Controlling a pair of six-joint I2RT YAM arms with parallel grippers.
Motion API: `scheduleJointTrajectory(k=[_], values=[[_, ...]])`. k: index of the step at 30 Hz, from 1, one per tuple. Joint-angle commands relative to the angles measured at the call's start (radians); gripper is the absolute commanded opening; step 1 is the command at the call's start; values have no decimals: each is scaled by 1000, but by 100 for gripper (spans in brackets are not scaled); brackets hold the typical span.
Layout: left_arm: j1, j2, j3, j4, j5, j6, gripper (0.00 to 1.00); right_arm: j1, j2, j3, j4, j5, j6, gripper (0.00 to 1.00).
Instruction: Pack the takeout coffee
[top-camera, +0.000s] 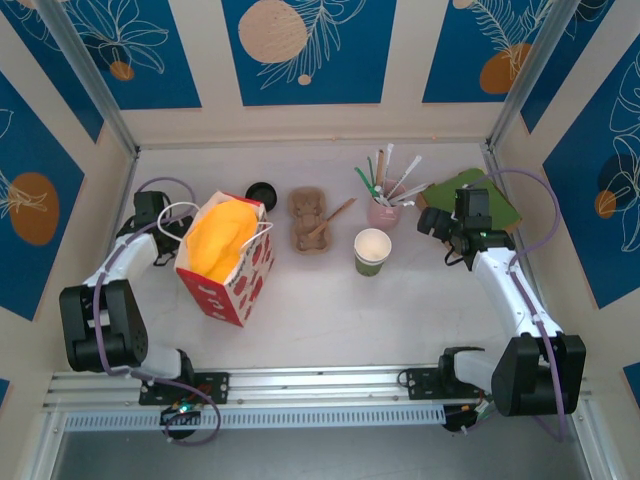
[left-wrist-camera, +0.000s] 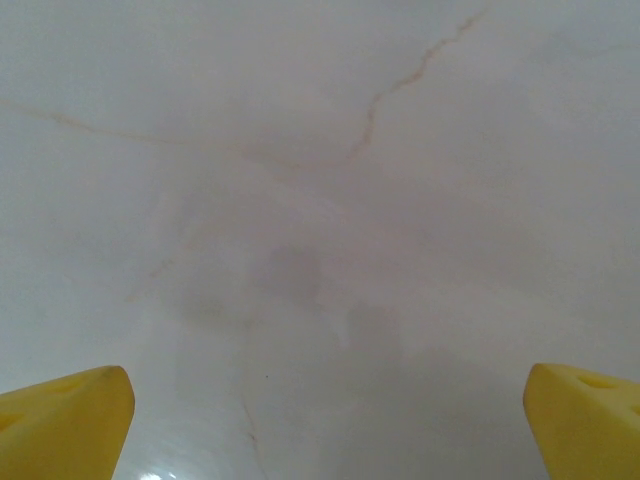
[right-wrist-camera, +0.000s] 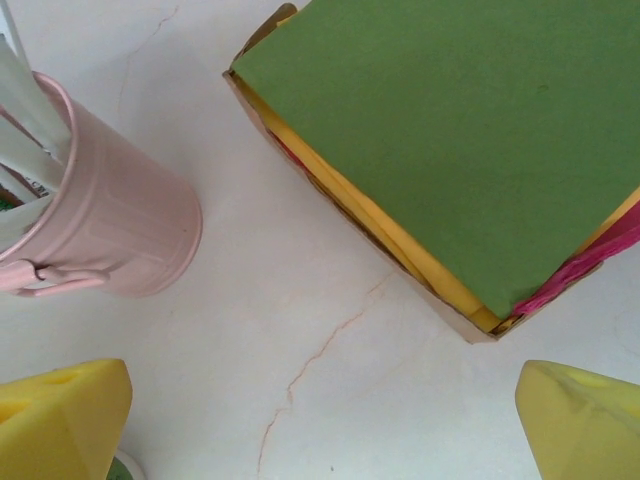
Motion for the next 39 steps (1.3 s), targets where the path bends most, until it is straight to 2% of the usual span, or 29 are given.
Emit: scheduleJointTrajectory(k=[1, 4, 6, 9, 10, 15, 20, 24, 33, 39], values=[[10, -47, -6, -80, 86, -69, 100, -6, 2, 17, 11, -42, 17, 99], [42, -47, 11, -203, 82, -154, 98, -5, -7, 22, 4, -49, 17, 99], [77, -21, 36, -288, 124, -191, 97, -6, -12, 27, -2, -55, 18, 99], [99, 0, 47, -376, 179, -244, 88, -5, -22, 30, -4, -69, 24, 99], [101, 2, 41, -385, 212, -252, 84, -5, -26, 32, -9, -73, 27, 99], [102, -18, -11, -384, 305, -311, 45, 4, -33, 44, -23, -77, 23, 99], [103, -58, -68, -404, 336, -360, 33, 17, -46, 44, -27, -62, 18, 99], [103, -86, -118, -393, 403, -388, 30, 23, -48, 41, -26, -53, 16, 99], [98, -158, -230, -345, 509, -485, 32, 45, -40, 40, -20, -33, 16, 99], [48, -190, -284, -301, 555, -524, 36, 52, -31, 40, -15, -35, 14, 99]])
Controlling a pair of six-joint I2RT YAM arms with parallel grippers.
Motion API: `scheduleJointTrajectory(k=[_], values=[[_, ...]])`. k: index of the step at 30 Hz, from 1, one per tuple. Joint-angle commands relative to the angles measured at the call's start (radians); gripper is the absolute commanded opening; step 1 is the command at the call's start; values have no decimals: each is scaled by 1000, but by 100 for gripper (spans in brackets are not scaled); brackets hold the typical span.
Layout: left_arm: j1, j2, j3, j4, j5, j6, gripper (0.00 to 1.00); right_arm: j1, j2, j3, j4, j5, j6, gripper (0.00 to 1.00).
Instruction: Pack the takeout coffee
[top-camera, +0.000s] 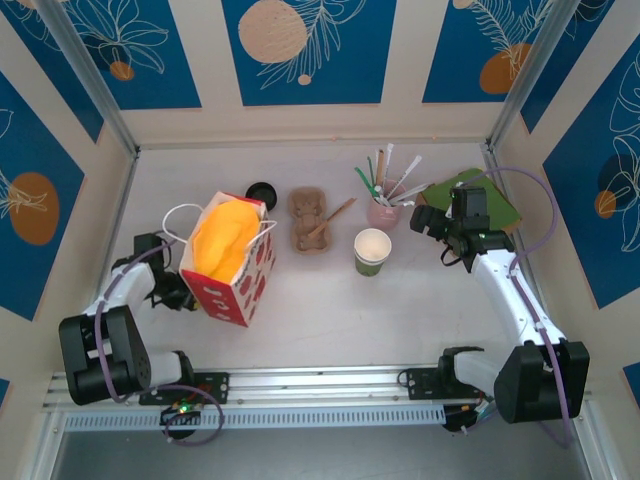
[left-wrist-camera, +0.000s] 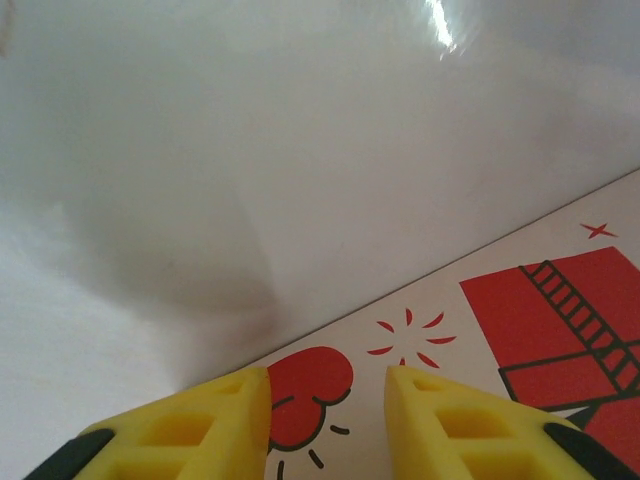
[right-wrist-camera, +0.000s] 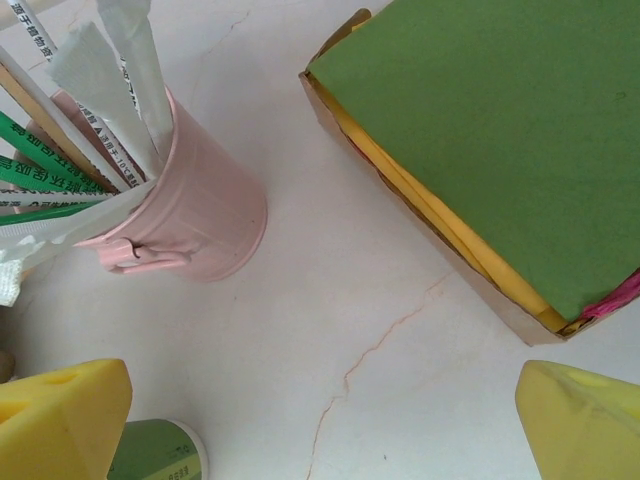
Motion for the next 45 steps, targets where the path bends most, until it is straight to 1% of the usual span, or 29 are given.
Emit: scheduleJointTrajectory(k=[1, 4, 10, 16, 18, 21, 24, 27, 29, 30, 32, 33, 34, 35, 39, 41, 43, 45], values=[[-33, -29, -26, 18, 52, -43, 37, 9, 1, 25, -6, 13, -4, 99], [-58, -51, -52, 33, 65, -72, 36, 12, 11, 28, -2, 14, -4, 99], [-151, -120, -97, 71, 55, -159, 36, 20, 28, 35, 5, 9, -5, 99], [-237, -201, -115, 79, 3, -246, 37, 27, 39, 37, 12, 5, -5, 99], [-240, -208, -110, 76, -3, -249, 37, 30, 42, 38, 14, 5, -5, 99], [-234, -212, -66, 16, -81, -206, 40, 34, 43, 34, 19, 3, -6, 99], [-188, -205, 11, -59, -182, -125, 44, 35, 40, 30, 26, 3, -13, 99], [-134, -187, 99, -105, -324, -15, 53, 37, 31, 4, 57, 7, -23, 99], [-107, -164, 149, -93, -435, 67, 62, 38, 19, -26, 100, 11, -50, 99], [-100, -154, 164, -78, -472, 99, 65, 39, 12, -44, 122, 12, -64, 99], [-69, -122, 177, -11, -527, 174, 84, 44, -5, -87, 188, 18, -112, 99], [-58, -110, 176, 19, -563, 190, 91, 46, -13, -110, 224, 26, -131, 99], [-50, -101, 168, 67, -597, 213, 97, 46, -22, -137, 267, 36, -150, 99], [-45, -95, 154, 125, -622, 242, 100, 45, -33, -168, 316, 41, -174, 99], [-43, -102, 57, 411, -698, 348, 100, 28, -54, -259, 469, 41, -210, 99], [-45, -90, 13, 553, -702, 405, 100, 10, -51, -299, 547, 27, -205, 99], [-45, -65, -20, 657, -714, 432, 100, -1, -38, -329, 614, 16, -206, 99], [-45, -58, -70, 802, -679, 476, 100, -9, -15, -349, 669, 6, -219, 99]])
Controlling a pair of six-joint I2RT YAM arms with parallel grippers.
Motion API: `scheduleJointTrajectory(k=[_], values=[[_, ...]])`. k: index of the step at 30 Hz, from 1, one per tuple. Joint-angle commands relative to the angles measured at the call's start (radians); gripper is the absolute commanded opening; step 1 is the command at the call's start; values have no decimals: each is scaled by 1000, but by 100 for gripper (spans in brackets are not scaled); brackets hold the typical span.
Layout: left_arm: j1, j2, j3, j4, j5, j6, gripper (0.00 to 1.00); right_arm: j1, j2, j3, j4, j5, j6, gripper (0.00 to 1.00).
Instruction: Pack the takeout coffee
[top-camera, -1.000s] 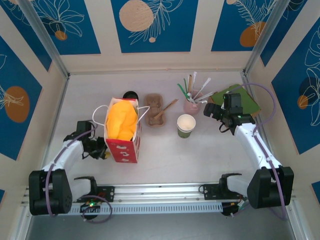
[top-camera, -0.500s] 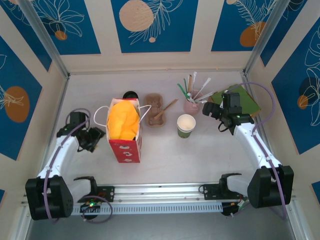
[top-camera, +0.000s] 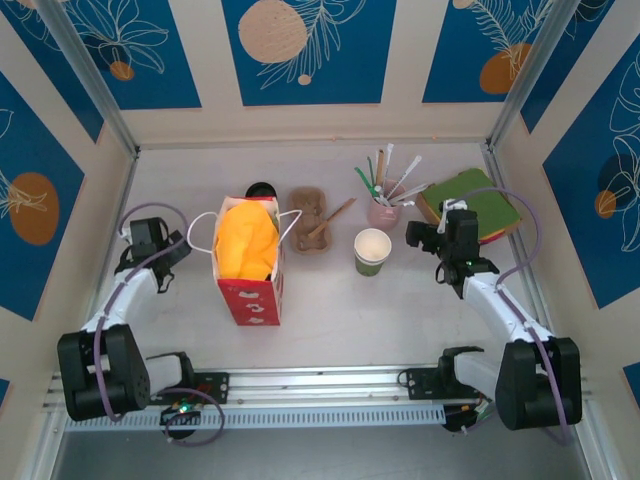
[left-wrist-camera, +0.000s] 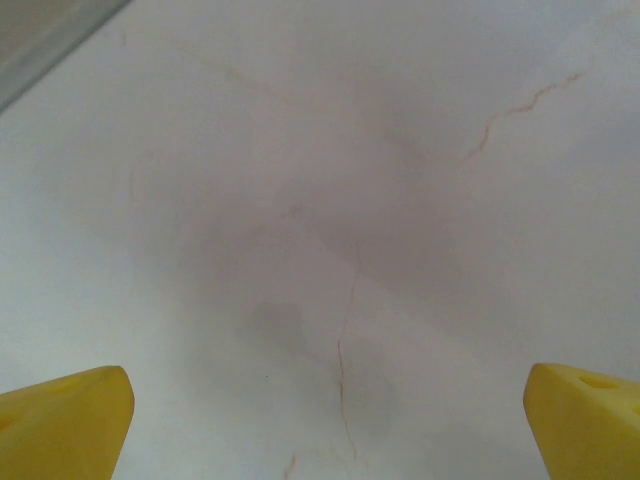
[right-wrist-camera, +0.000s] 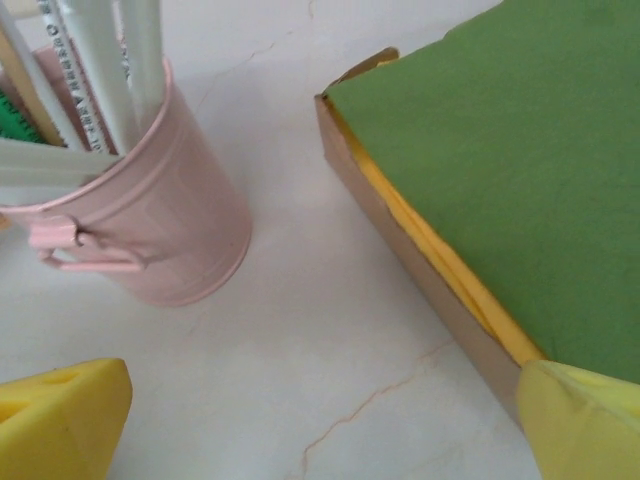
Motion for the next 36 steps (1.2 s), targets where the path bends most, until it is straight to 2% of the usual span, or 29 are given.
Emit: scheduleJointTrajectory(k=[1, 5, 8, 13, 18, 20, 26, 28, 29, 31, 36], values=[[4, 12, -86, 351, 4, 127, 100, -15, 33, -31, 196, -21, -40, 99], [-28, 15, -209, 630, 45, 234, 100, -24, 96, -67, 305, -35, -63, 99], [-78, 56, -249, 752, 59, 320, 100, -29, 143, -97, 409, -54, -85, 99], [-135, 140, -260, 890, 77, 378, 100, -50, 231, -111, 532, -94, -90, 99], [-142, 226, -297, 1078, 141, 381, 100, -70, 285, -93, 566, -149, -67, 99], [-158, 227, -286, 1057, 154, 405, 100, -79, 316, -119, 647, -190, -63, 99], [-170, 317, -312, 1190, 239, 449, 100, -68, 414, -168, 828, -219, -85, 99], [-175, 356, -306, 1228, 266, 463, 100, -62, 410, -155, 791, -220, -95, 99], [-177, 343, -299, 1189, 255, 464, 100, -62, 412, -157, 803, -220, -95, 99], [-181, 355, -309, 1229, 244, 462, 100, -61, 412, -156, 798, -220, -96, 99], [-187, 351, -291, 1186, 204, 457, 100, -57, 414, -147, 781, -223, -104, 99]])
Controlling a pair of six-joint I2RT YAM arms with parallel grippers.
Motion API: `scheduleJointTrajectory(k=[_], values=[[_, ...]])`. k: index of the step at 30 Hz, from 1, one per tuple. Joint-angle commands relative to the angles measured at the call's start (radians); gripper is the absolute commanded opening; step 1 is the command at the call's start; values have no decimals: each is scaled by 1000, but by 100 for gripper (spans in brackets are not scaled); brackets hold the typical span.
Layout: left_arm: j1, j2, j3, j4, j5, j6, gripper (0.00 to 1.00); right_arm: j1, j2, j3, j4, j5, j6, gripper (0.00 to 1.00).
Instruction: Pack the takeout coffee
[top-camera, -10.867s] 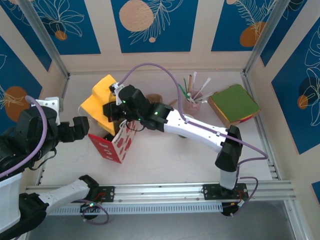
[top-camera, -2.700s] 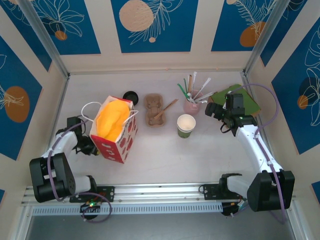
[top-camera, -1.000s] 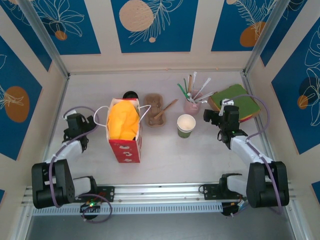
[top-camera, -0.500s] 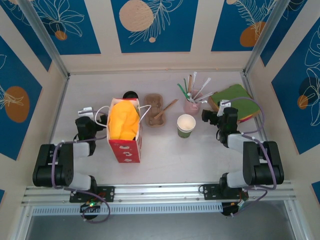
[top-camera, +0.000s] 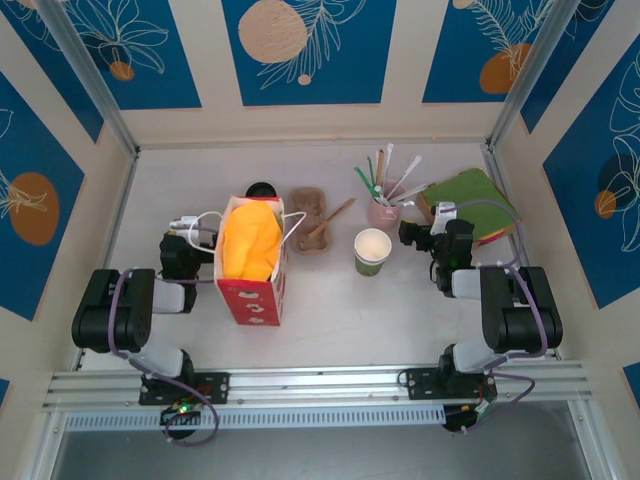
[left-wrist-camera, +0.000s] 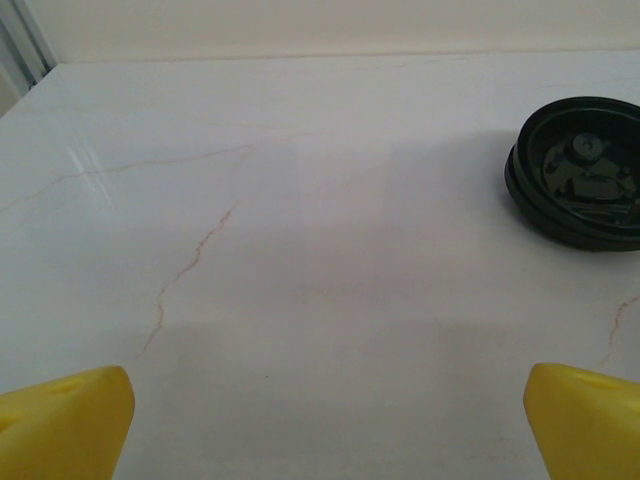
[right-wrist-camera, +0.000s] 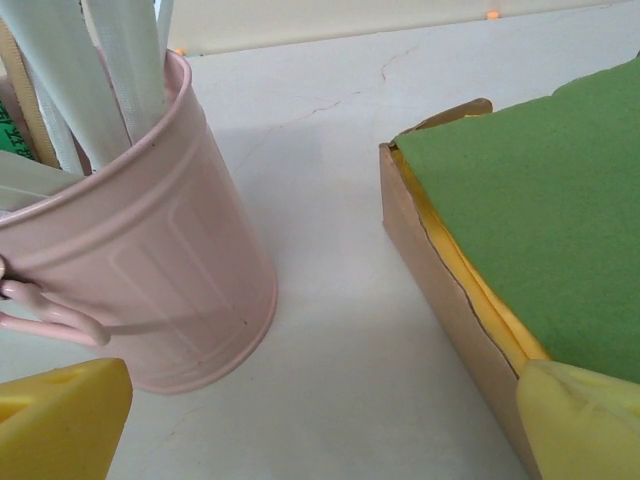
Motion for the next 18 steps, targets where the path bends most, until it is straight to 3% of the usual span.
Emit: scheduleJointTrajectory(k=[1, 8, 14, 18], values=[[-19, 3, 15, 24, -23, 15, 100, 9, 13, 5, 29, -16, -23, 99], [-23, 3, 17, 16, -21, 19, 100, 11, 13, 2, 33, -8, -25, 99], [-23, 4, 61, -67, 85, 59, 100, 11, 15, 5, 29, -8, -26, 99], [-23, 3, 63, -70, 96, 62, 100, 10, 13, 4, 31, -11, -24, 99]])
